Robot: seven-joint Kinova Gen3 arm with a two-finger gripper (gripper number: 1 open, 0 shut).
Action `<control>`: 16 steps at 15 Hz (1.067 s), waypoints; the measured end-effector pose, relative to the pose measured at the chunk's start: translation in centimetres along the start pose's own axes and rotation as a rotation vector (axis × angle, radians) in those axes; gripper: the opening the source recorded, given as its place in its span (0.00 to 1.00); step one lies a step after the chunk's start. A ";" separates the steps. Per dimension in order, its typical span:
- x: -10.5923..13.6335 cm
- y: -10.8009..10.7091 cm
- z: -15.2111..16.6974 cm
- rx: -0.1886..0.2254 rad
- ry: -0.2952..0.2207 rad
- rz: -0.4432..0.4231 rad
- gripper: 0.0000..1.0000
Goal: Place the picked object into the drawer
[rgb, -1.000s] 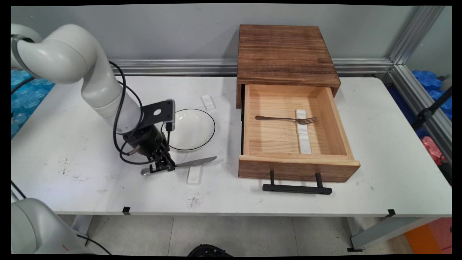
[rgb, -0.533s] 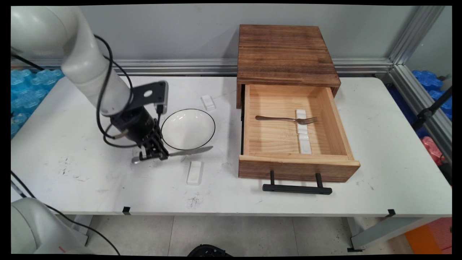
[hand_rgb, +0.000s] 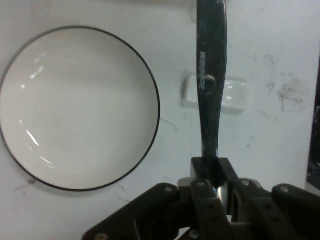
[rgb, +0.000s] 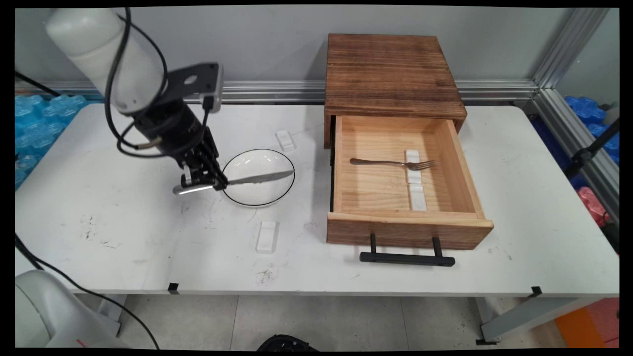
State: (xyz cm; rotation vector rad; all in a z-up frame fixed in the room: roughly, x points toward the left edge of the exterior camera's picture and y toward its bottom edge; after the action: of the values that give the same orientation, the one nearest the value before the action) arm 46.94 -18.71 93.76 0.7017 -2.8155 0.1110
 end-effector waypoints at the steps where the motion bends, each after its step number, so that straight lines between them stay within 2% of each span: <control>1: 0.3 0.0 -0.5 0.001 0.004 0.001 0.00; 4: 2.4 0.1 -2.3 0.002 0.039 0.009 0.00; 7: 5.0 0.2 -2.6 -0.010 0.080 0.024 0.00; 11: 8.6 0.1 -2.1 -0.017 0.132 0.039 0.00; 16: 14.8 0.1 0.3 -0.018 0.189 0.069 0.00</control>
State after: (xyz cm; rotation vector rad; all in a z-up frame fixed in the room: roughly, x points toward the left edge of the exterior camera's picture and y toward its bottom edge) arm 34.16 -25.39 97.15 0.5585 -2.6563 0.1556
